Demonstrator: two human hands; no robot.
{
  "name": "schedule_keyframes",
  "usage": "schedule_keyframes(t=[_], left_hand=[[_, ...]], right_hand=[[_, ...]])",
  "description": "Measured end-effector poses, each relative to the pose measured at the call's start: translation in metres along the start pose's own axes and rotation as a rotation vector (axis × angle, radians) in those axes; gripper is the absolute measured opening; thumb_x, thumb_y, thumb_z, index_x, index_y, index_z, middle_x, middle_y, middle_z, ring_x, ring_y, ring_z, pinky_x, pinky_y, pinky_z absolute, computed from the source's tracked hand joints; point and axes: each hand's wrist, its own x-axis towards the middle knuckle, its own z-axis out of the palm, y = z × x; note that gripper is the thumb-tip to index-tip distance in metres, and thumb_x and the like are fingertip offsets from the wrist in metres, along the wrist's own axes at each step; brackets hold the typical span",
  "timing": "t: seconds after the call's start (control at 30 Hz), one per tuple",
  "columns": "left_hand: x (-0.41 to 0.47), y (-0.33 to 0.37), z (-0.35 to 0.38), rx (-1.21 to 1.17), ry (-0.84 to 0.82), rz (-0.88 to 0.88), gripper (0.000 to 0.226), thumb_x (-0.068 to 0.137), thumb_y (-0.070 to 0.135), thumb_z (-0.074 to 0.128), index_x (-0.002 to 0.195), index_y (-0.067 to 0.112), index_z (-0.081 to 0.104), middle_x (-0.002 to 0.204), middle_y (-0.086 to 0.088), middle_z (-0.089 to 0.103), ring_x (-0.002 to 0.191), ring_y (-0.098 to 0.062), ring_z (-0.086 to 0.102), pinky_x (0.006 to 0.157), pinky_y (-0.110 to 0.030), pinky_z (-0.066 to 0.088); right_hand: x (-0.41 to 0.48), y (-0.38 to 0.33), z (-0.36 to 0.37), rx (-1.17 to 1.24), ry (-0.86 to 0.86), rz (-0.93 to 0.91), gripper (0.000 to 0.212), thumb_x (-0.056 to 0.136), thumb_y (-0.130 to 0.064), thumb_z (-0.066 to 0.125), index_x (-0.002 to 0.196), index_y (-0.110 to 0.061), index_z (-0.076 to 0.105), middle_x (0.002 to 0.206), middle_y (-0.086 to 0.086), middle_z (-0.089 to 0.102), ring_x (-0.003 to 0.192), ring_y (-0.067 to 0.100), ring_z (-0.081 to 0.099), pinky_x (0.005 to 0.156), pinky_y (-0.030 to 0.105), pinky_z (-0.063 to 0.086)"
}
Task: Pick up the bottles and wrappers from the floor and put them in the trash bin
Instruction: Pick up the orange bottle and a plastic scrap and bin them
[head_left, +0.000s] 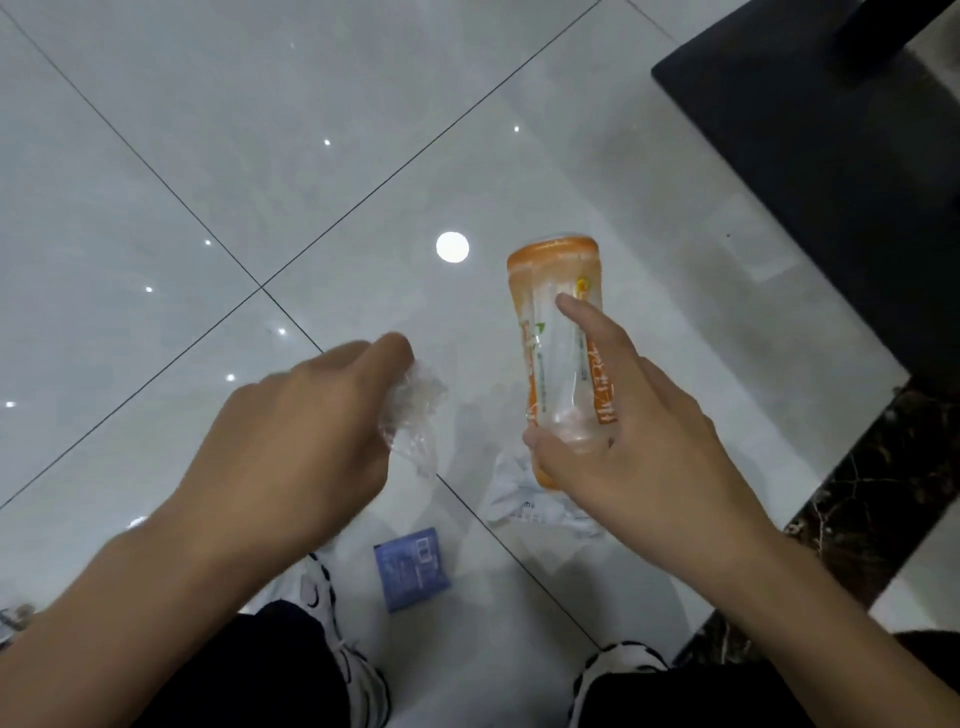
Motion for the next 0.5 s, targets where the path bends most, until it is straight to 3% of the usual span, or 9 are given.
schedule_keyframes(t=[0.13, 0.3, 0.4, 0.5], left_hand=[[-0.003, 0.013, 0.002, -0.02, 0.017, -0.046, 0.042, 0.067, 0.002, 0.059, 0.1, 0.026, 0.05, 0.083, 0.005, 0.058, 0.061, -0.037, 0.055, 0.05, -0.04, 0.049], [-0.002, 0.026, -0.021, -0.057, 0.09, -0.074, 0.055, 0.065, -0.006, 0.061, 0.109, 0.025, 0.052, 0.091, 0.001, 0.06, 0.065, -0.037, 0.056, 0.051, -0.042, 0.05], [-0.006, 0.037, -0.057, -0.106, 0.124, -0.135, 0.053, 0.069, -0.004, 0.058, 0.11, 0.028, 0.051, 0.094, 0.003, 0.06, 0.073, -0.036, 0.057, 0.054, -0.041, 0.05], [-0.024, 0.044, -0.119, -0.254, 0.132, -0.278, 0.042, 0.077, 0.0, 0.056, 0.109, 0.027, 0.052, 0.093, 0.002, 0.061, 0.08, -0.034, 0.057, 0.061, -0.044, 0.051]], right_hand=[[-0.021, -0.011, -0.006, 0.027, -0.011, 0.017, 0.09, 0.085, -0.047, 0.069, 0.135, -0.079, 0.001, 0.119, -0.019, 0.045, 0.097, 0.011, 0.059, 0.085, 0.03, 0.045], [-0.028, -0.031, -0.005, -0.038, 0.006, 0.068, 0.09, 0.089, -0.045, 0.067, 0.139, -0.073, -0.003, 0.128, -0.011, 0.045, 0.103, 0.017, 0.059, 0.082, 0.028, 0.037], [-0.034, -0.066, -0.028, -0.072, 0.006, 0.092, 0.087, 0.09, -0.045, 0.064, 0.143, -0.068, -0.002, 0.131, -0.003, 0.045, 0.106, 0.023, 0.059, 0.081, 0.032, 0.042], [-0.055, -0.122, -0.074, -0.074, 0.009, 0.145, 0.087, 0.088, -0.051, 0.064, 0.144, -0.066, -0.001, 0.119, -0.001, 0.045, 0.1, 0.025, 0.059, 0.079, 0.035, 0.039]])
